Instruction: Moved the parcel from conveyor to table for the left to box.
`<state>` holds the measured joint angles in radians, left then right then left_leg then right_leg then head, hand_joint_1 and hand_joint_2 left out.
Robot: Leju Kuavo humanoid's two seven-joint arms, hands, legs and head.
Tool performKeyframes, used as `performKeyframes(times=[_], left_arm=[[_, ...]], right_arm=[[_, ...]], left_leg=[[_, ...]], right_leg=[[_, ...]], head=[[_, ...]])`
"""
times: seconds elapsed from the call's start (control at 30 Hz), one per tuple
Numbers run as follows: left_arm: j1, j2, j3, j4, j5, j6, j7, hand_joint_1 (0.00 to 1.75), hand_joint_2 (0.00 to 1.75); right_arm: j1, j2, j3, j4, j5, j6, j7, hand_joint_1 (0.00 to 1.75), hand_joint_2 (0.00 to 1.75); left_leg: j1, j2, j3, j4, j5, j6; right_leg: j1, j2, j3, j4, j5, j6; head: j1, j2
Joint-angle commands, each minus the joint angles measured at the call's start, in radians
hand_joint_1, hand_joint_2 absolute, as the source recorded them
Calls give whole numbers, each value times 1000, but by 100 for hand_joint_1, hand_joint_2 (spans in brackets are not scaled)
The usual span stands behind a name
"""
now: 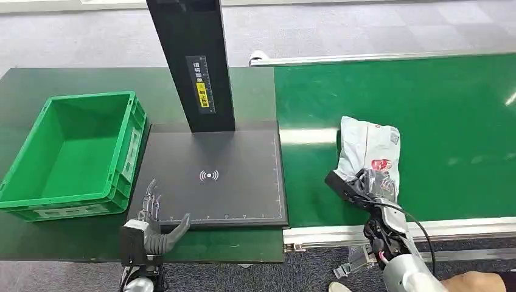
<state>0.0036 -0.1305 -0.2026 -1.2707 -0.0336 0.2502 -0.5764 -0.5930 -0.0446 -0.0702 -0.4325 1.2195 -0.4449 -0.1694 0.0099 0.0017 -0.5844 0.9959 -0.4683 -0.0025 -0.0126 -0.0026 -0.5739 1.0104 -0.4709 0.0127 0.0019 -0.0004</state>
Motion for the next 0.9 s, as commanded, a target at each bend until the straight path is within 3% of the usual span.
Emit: performKeyframes(times=[0.03, 0.27, 0.3, 0.37, 0.43, 0.5, 0.67, 0.87, 0.9], left_arm=[[-5, 21, 54, -24, -18, 8, 7, 0, 175], [-3, 14, 55, -20, -21, 4, 6, 0, 175], [-4, 16, 56, -22, -26, 8, 1, 0, 175], [-9, 24, 77, -36, -35, 21, -9, 0, 175], [-20, 37, 113, -47, -37, 24, -10, 0, 175], [-31, 47, 147, -52, -37, 27, -14, 0, 175], [-46, 53, 199, -68, -38, 35, -19, 0, 175], [-59, 62, 229, -49, -45, 66, -14, 0, 175], [-52, 60, 239, -60, -49, 75, -10, 0, 175]], right_arm=[[68, 66, 64, -328, -183, 119, -63, 175, 175], [64, 50, 83, -300, -212, 99, -73, 175, 175], [65, 57, 79, -312, -253, 96, -126, 175, 175], [98, 72, 123, -451, -366, 168, -221, 175, 175], [149, 69, 227, -683, -504, 319, -205, 175, 175], [145, 59, 337, -784, -582, 394, -167, 175, 175], [19, 131, 534, -740, -704, 510, -133, 175, 175], [-60, 240, 681, -544, -784, 553, -144, 175, 175], [-72, 273, 701, -512, -794, 553, -148, 175, 175]], left_leg=[[0, 3, 0, -1, 0, -1], [0, 2, 1, 0, 0, 0], [0, 3, 2, -1, 0, 0], [0, 2, 1, 0, 0, 0], [0, 3, 0, 0, 0, -1], [0, 4, -1, 0, -1, -1], [0, 7, 0, 0, -1, -1], [2, 12, 3, -2, 0, -1], [2, 8, 1, -1, 1, -1]], right_leg=[[0, 3, -1, 0, 0, -1], [0, 1, 0, -1, 0, 0], [1, 2, 1, -2, 1, -1], [0, 1, 0, 0, 0, -1], [0, 2, -2, 0, 0, -1], [0, 4, -3, 2, 0, -2], [1, 6, -4, 2, 1, -2], [3, 11, -2, 0, 2, -2], [3, 7, -2, 1, 1, -1]], head=[[0, 0], [0, 0], [0, 0], [0, 0], [0, 0], [0, 0], [-1, 0], [0, 0], [0, 0]])
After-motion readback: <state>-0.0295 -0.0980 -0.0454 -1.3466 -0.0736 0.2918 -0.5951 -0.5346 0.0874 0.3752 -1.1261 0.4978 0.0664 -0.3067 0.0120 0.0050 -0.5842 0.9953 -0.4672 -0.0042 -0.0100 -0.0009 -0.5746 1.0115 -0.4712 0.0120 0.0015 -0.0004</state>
